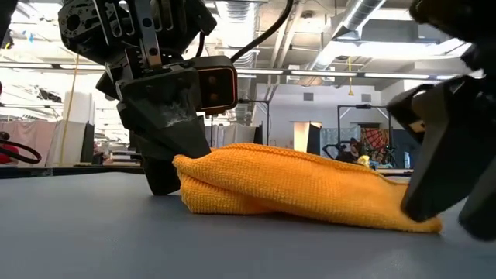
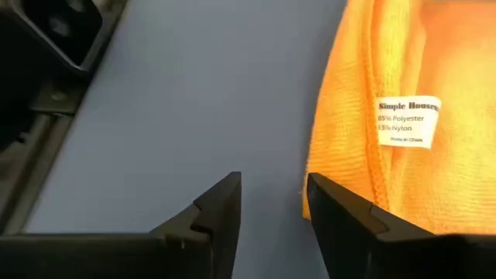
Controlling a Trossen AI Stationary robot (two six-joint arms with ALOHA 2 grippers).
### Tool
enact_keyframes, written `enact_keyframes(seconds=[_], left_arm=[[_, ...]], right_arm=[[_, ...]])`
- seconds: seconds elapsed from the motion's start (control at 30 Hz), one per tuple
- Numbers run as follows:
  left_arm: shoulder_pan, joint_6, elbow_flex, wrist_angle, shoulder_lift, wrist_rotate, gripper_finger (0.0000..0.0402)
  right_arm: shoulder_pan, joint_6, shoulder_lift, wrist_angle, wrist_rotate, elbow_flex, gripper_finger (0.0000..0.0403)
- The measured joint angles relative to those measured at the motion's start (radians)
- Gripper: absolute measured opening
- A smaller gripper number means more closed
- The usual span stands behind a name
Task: Roll towel
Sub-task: Roll the orange microfiber towel
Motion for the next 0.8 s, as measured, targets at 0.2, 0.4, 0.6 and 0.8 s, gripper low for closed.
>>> enact_keyframes(seconds=[0.2, 0.4, 0.6, 0.8], left_arm=[[0.0, -0.005, 0.0, 0.0, 0.0, -0.001, 0.0], [0.0, -0.002, 0.0, 0.0, 0.0, -0.002, 0.0], [0.0, 0.001, 0.0, 0.0, 0.0, -0.001, 0.0], [0.0, 0.003, 0.0, 0.0, 0.0, -0.001, 0.0]], right_arm=[[0.005, -0.017, 0.01, -0.051, 0.0, 0.047, 0.0167], [0.017, -0.024, 0.003, -0.175, 0.046, 0.105, 0.0167], [-0.001, -0.025, 0.003, -0.219, 0.073, 0.108, 0.0167], [-0.026, -0.026, 0.004, -0.231, 0.079, 0.108, 0.0167]])
